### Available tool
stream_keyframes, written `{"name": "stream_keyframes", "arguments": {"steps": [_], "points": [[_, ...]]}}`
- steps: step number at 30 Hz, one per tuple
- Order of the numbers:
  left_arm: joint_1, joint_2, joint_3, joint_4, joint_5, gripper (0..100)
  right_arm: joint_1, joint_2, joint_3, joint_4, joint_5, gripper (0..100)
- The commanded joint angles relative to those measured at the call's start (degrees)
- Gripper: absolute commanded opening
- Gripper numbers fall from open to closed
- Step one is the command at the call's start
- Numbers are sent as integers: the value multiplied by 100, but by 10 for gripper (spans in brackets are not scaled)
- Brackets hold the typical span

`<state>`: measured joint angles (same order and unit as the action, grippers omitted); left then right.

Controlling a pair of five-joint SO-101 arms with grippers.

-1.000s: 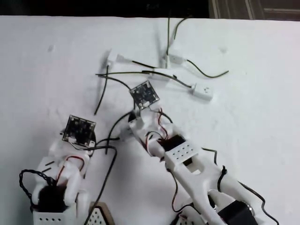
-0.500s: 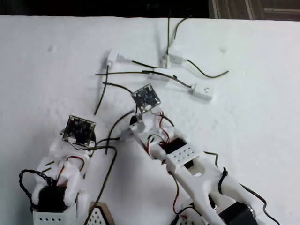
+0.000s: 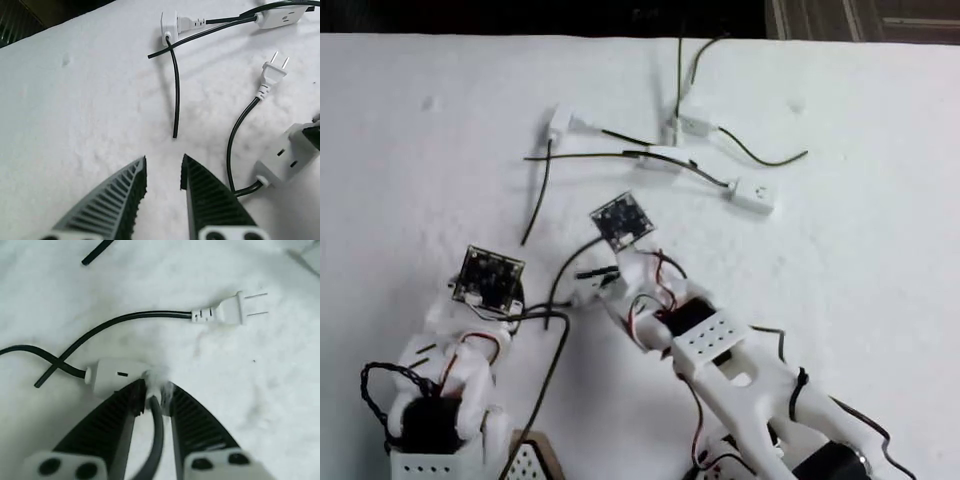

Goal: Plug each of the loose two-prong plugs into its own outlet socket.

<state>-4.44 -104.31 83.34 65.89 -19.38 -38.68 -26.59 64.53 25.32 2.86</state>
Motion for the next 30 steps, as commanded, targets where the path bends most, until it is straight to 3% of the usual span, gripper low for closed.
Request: {"name": "stream_keyframes", "arguments": {"steps": [1,13,19,25,30], "points": [[-40,-13,-35,-132,-18,130,-215,13,53,224,-44,17],[-40,-13,-26,-132,-9,135,-215,-48,-422,303,281,45],[-48,-13,-237,-132,18,136,-330,-1182,-1029,1771,281,206],[-48,-13,-853,-53,26,136,-303,-2888,-1371,3020,316,208],[-22,-4,-1442,598,-9,136,-163,-4004,-1345,3969,273,208]]}}
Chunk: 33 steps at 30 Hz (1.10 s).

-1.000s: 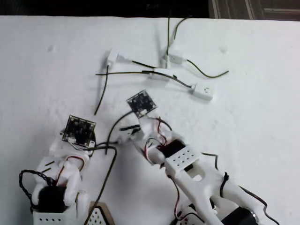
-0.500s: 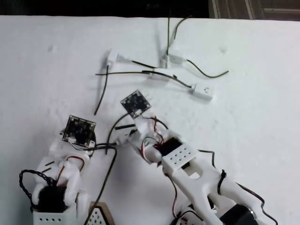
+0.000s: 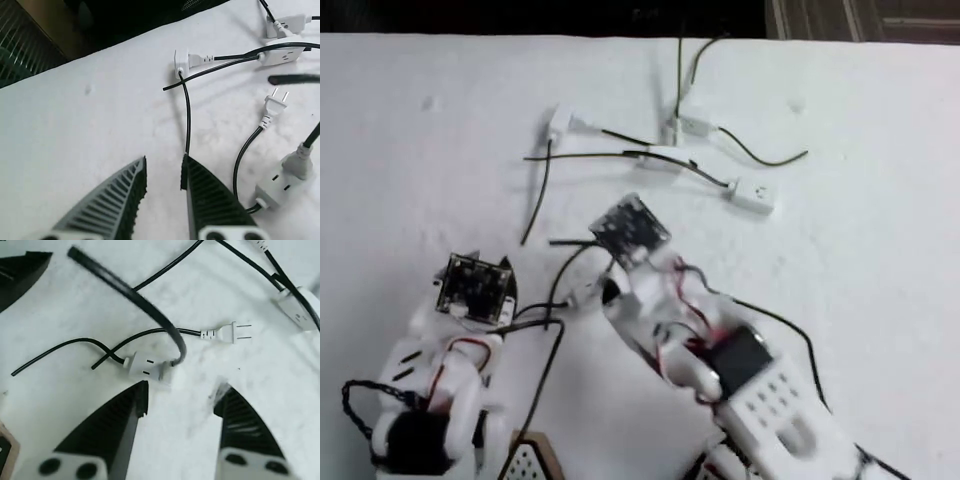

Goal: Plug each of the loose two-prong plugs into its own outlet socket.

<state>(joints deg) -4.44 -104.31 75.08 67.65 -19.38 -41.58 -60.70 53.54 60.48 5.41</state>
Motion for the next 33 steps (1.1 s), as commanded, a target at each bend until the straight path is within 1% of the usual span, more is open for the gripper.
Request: {"name": "stream_keyframes", "arguments": {"steps": [1,6,8,11,13,16,18,20,23,26,31,33], "points": [[-31,-4,-782,563,-9,136,215,-743,-193,558,18,208],[-40,-4,-1916,1301,-26,148,989,-1103,255,453,53,207],[-22,-4,-2224,1503,-26,200,1200,-1051,378,365,62,207],[-4,-4,-2303,1653,-18,286,1437,-796,501,242,53,197],[31,-4,-2303,1741,-26,299,1596,-523,510,119,35,160],[479,4,-2286,1996,-510,299,1868,31,519,-207,18,105],[813,31,-2119,2031,-765,300,2044,453,519,-453,18,98],[1112,198,-1776,1916,-888,302,2193,866,519,-708,18,98],[1358,752,-1248,1451,-1064,304,2334,1437,519,-1007,18,98],[1393,1613,-782,782,-1055,343,2369,1833,519,-1200,18,98],[1411,3099,-563,-229,-1081,352,2369,2114,510,-1341,18,98],[1420,3609,-571,-571,-1240,352,2360,2114,510,-1358,18,98]]}}
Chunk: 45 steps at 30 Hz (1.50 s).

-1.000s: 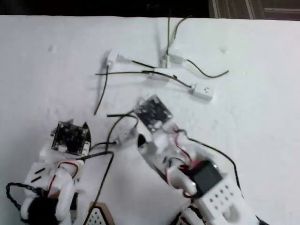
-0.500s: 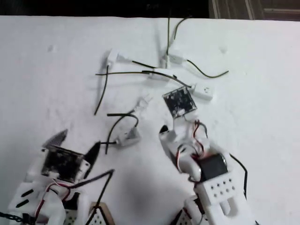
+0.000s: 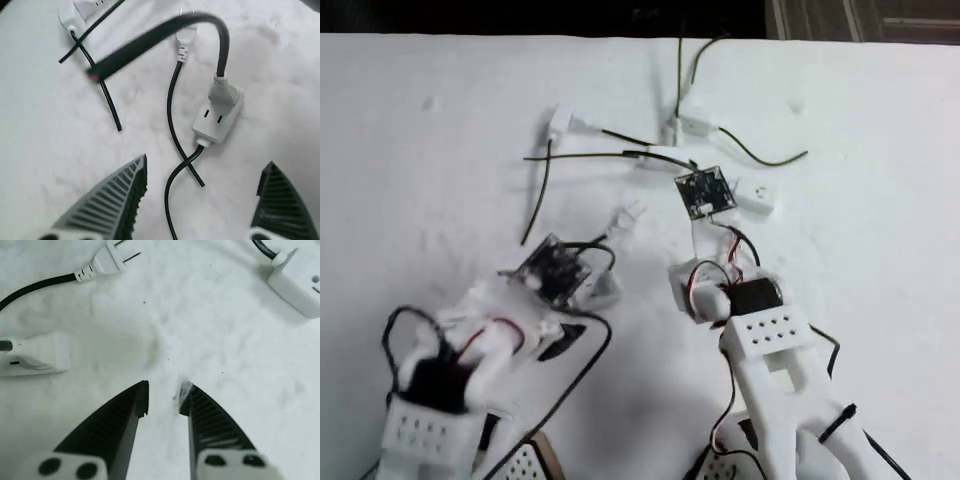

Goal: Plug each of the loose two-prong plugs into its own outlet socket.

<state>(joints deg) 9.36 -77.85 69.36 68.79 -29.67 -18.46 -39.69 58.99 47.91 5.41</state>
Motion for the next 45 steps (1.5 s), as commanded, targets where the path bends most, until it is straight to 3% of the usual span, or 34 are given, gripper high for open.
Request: {"name": "stream_keyframes", "arguments": {"steps": [1,12,24,37,45], "points": [[40,1200,9,-879,-369,352,48,13,-35,-110,18,98],[40,3670,-114,-2734,-563,351,57,13,-26,-110,18,98],[426,5560,-1222,-2778,-519,297,66,13,-26,-75,18,98],[602,5736,-1248,-2769,-554,242,321,13,-26,-84,18,98],[1235,5745,-1231,-2523,-527,173,637,13,-105,-110,18,98]]}}
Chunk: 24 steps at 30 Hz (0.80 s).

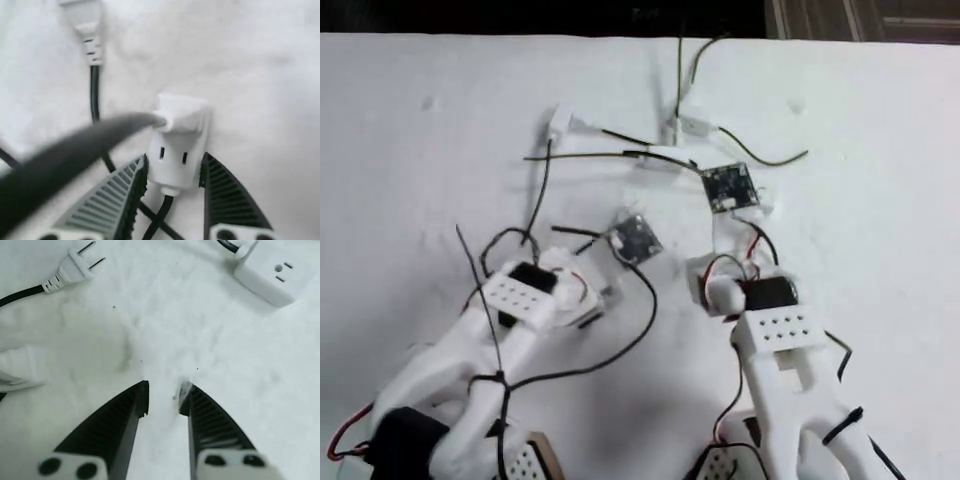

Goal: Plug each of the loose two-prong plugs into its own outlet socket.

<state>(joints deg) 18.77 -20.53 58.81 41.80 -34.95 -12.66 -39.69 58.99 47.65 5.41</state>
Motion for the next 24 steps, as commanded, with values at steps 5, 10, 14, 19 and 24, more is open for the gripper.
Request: {"name": "stream_keyframes", "arguments": {"steps": [5,10,14,19,24], "points": [[180,4,-202,158,9,174,57,13,-105,-75,18,98],[-215,13,-378,211,484,328,57,13,-97,-66,18,98],[-286,13,-352,211,545,336,48,13,-97,-57,18,98],[-171,13,-334,325,264,303,40,13,-97,-57,18,98],[92,22,-237,316,246,238,48,13,-97,-57,18,98]]}}
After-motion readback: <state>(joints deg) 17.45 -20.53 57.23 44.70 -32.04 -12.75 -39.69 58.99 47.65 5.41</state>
